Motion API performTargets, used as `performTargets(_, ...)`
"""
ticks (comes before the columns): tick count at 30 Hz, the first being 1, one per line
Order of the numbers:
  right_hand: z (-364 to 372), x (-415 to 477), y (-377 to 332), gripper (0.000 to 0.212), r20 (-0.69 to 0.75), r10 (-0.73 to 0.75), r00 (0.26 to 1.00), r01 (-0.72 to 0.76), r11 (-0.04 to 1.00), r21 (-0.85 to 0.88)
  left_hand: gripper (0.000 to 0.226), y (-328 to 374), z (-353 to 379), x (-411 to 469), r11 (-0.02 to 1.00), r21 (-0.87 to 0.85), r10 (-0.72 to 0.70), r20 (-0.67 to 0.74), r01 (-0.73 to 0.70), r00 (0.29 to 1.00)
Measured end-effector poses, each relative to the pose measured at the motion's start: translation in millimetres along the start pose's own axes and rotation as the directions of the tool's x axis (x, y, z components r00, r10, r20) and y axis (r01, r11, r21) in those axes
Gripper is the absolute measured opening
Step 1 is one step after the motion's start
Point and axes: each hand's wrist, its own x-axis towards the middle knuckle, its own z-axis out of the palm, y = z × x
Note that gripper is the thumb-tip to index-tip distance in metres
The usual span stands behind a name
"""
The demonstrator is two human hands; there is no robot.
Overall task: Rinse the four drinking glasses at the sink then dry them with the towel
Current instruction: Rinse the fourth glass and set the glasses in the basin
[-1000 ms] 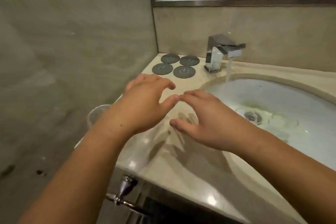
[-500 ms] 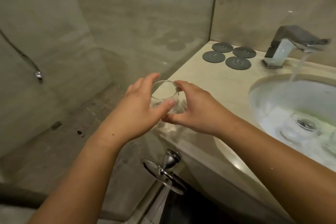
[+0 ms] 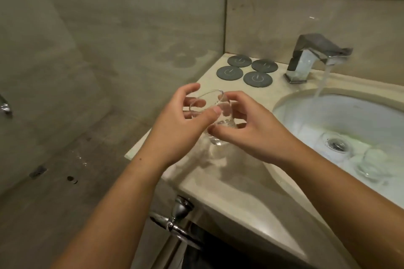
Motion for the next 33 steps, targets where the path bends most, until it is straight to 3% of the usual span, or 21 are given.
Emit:
performTargets(5, -61, -13, 28, 0.064, -0.136, 0.175, 0.975, -0.16, 0.98, 0.116, 0.073, 15, 78, 41, 0.985, -0.138, -0.073, 0.212, 0.103, 0.975)
performTargets(8, -88, -18, 45, 0.084, -0.259, 0.295, 0.92, -0.258, 0.951, 0.168, 0.072, 25, 124, 65, 0.974, -0.139, -0.121, 0.351, 0.179, 0.929)
performTargets(11, -110, -21, 59, 0.079, -0.314, 0.419, 0.852, -0.361, 0.905, 0.227, 0.075, 30, 163, 86, 0.979, -0.09, -0.127, 0.441, 0.184, 0.888)
performTargets(17, -141, -6, 84, 0.078, -0.341, 0.58, 0.74, -0.446, 0.802, 0.396, 0.074, 33, 215, 119, 0.98, -0.087, -0.118, 0.458, 0.176, 0.881)
performTargets(21, -157, 13, 97, 0.048, -0.295, 0.62, 0.727, -0.378, 0.72, 0.582, 0.075, 29, 227, 132, 0.97, -0.11, -0.156, 0.4, 0.216, 0.903)
performTargets(23, -161, 21, 104, 0.046, -0.27, 0.649, 0.712, -0.365, 0.669, 0.647, 0.078, 27, 228, 129, 0.983, -0.056, -0.14, 0.382, 0.175, 0.913)
performTargets(27, -160, 29, 115, 0.028, -0.173, 0.675, 0.717, -0.319, 0.539, 0.78, 0.06, 22, 227, 118, 0.991, 0.13, -0.021, 0.449, -0.042, 0.893)
performTargets(30, -156, 30, 118, 0.02, -0.069, 0.668, 0.741, -0.323, 0.444, 0.836, 0.078, 18, 229, 119, 0.942, 0.281, 0.047, 0.434, -0.185, 0.9)
performTargets(33, -155, 32, 121, 0.023, -0.035, 0.667, 0.745, -0.329, 0.412, 0.85, 0.089, 11, 233, 121, 0.891, 0.37, 0.094, 0.415, -0.262, 0.905)
